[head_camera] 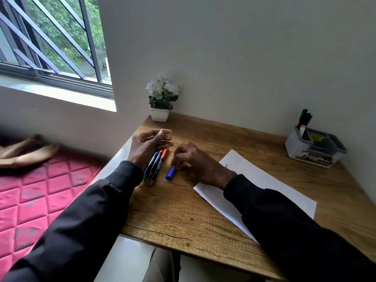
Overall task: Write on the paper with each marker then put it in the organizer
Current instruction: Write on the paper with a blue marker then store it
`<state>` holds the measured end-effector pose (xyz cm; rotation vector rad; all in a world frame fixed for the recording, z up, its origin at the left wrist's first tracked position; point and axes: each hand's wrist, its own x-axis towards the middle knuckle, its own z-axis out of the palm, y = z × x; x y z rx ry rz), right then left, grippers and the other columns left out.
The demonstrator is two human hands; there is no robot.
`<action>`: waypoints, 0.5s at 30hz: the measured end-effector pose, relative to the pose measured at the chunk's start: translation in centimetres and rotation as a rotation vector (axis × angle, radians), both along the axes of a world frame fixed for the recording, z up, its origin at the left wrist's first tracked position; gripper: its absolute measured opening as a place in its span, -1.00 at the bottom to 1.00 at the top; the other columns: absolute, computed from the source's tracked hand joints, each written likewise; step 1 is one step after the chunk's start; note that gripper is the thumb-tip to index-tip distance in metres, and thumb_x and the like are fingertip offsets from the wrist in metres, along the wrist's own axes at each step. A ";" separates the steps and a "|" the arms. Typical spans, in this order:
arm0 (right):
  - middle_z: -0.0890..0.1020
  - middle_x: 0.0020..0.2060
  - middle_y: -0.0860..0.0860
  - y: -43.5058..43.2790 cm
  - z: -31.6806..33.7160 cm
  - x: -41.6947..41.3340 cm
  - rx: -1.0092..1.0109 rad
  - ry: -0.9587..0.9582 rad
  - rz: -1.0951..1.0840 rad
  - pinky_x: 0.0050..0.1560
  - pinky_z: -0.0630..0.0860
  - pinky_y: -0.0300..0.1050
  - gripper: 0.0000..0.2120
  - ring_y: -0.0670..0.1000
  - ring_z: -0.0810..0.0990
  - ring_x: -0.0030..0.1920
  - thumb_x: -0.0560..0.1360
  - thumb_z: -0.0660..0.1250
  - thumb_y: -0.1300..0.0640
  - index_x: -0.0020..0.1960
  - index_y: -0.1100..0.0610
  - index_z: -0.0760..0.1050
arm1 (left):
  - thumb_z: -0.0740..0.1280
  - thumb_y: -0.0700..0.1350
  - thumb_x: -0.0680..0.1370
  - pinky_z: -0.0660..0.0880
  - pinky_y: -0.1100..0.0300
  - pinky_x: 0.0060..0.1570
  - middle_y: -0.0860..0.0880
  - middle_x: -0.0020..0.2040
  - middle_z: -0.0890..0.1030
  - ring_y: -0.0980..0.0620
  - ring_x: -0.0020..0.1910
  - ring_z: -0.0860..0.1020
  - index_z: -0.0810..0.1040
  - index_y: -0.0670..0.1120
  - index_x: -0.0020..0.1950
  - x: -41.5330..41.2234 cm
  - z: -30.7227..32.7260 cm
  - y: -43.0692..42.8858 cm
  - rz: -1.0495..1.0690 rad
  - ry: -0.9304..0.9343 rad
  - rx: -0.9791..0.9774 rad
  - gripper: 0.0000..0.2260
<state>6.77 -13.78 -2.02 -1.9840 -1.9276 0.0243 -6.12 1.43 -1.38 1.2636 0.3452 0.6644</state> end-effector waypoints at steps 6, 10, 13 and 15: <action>0.66 0.07 0.07 -2.1 0.4 1.4 0.130 -0.189 -0.132 0.08 0.51 0.09 -0.79 0.12 0.59 0.12 0.48 0.52 0.25 0.08 0.10 0.61 | 0.45 -0.13 0.53 0.62 0.10 0.10 -0.14 0.03 0.72 -0.09 0.03 0.71 0.66 -0.20 0.17 0.1 0.1 -1.1 -0.033 0.097 0.213 -0.75; 0.68 -0.06 0.08 -4.4 1.5 2.4 0.250 -0.081 -0.209 -0.11 0.50 -0.18 -0.80 0.06 0.65 -0.11 0.50 0.52 0.26 0.08 0.17 0.56 | 0.46 -0.07 0.54 0.62 0.29 -0.04 -0.08 -0.01 0.73 0.02 -0.01 0.70 0.69 -0.18 0.13 1.2 0.3 -3.3 -0.100 0.183 0.312 -0.76; 0.66 -0.07 0.06 -6.2 2.2 3.4 0.316 -0.041 -0.271 -0.12 0.56 -0.17 -0.81 0.03 0.64 -0.11 0.49 0.53 0.22 0.05 0.17 0.57 | 0.47 -0.02 0.54 0.65 0.10 0.06 -0.10 -0.07 0.74 -0.01 -0.03 0.71 0.71 -0.17 0.09 2.9 0.7 -4.4 -0.146 0.222 0.328 -0.75; 0.66 -0.07 0.06 -7.0 2.4 3.6 0.349 -0.025 -0.280 -0.10 0.56 -0.16 -0.82 0.01 0.62 -0.09 0.50 0.53 0.21 0.05 0.17 0.59 | 0.49 -0.01 0.51 0.64 -0.02 0.12 -0.10 -0.09 0.75 -0.03 -0.04 0.72 0.72 -0.15 0.07 3.8 0.8 -5.1 -0.172 0.250 0.348 -0.75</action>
